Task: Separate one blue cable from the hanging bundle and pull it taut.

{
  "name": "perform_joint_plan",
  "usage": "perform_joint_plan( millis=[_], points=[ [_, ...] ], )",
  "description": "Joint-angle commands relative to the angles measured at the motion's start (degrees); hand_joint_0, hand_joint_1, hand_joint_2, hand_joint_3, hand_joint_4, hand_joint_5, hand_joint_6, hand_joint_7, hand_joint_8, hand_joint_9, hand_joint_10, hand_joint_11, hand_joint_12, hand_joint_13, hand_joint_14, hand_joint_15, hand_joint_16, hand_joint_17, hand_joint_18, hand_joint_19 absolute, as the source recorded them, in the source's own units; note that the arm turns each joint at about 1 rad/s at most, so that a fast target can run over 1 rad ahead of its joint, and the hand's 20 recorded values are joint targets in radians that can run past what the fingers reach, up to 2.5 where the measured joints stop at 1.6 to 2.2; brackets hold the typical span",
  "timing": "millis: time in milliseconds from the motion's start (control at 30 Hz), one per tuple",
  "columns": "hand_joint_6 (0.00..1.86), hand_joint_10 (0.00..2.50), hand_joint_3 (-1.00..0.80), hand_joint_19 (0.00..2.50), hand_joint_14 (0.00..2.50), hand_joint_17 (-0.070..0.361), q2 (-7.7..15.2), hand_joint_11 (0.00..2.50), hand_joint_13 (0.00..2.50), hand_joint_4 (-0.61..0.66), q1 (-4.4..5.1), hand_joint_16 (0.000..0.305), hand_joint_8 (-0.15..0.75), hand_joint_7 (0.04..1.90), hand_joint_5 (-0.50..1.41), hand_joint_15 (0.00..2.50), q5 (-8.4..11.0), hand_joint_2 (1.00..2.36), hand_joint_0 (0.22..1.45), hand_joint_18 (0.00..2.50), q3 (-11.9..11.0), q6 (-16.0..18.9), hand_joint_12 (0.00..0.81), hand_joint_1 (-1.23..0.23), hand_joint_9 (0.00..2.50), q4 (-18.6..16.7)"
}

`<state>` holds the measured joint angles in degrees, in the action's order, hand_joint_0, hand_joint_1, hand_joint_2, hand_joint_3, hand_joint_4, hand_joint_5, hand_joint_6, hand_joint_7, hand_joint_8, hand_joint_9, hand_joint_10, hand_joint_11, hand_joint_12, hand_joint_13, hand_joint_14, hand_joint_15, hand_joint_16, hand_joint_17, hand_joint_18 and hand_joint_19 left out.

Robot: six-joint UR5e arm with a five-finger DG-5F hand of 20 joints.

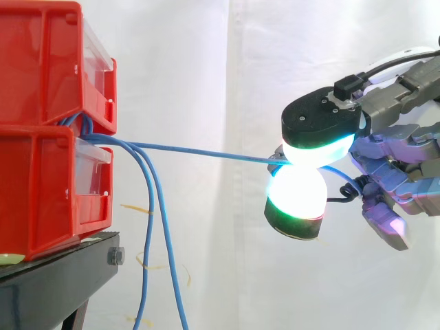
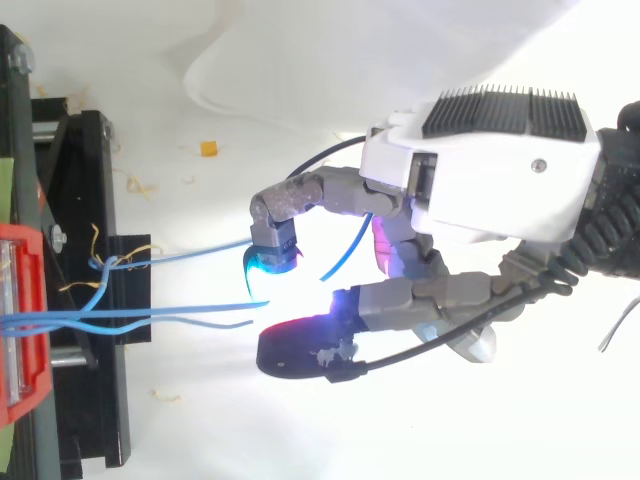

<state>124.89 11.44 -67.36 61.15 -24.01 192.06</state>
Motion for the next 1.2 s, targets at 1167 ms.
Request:
perform_joint_plan(
  millis=[1167],
  points=[
    [0.51, 0.02, 0.00, 0.66, 0.02, 0.135, 0.0, 0.58, 1.64, 0.16, 0.08, 0.060, 0.180, 1.17, 0.12, 0.72, 0.03, 1.00, 0.71, 1.18, 0.0, 0.1, 0.384, -0.71, 2.12, -4.1]
  ],
)
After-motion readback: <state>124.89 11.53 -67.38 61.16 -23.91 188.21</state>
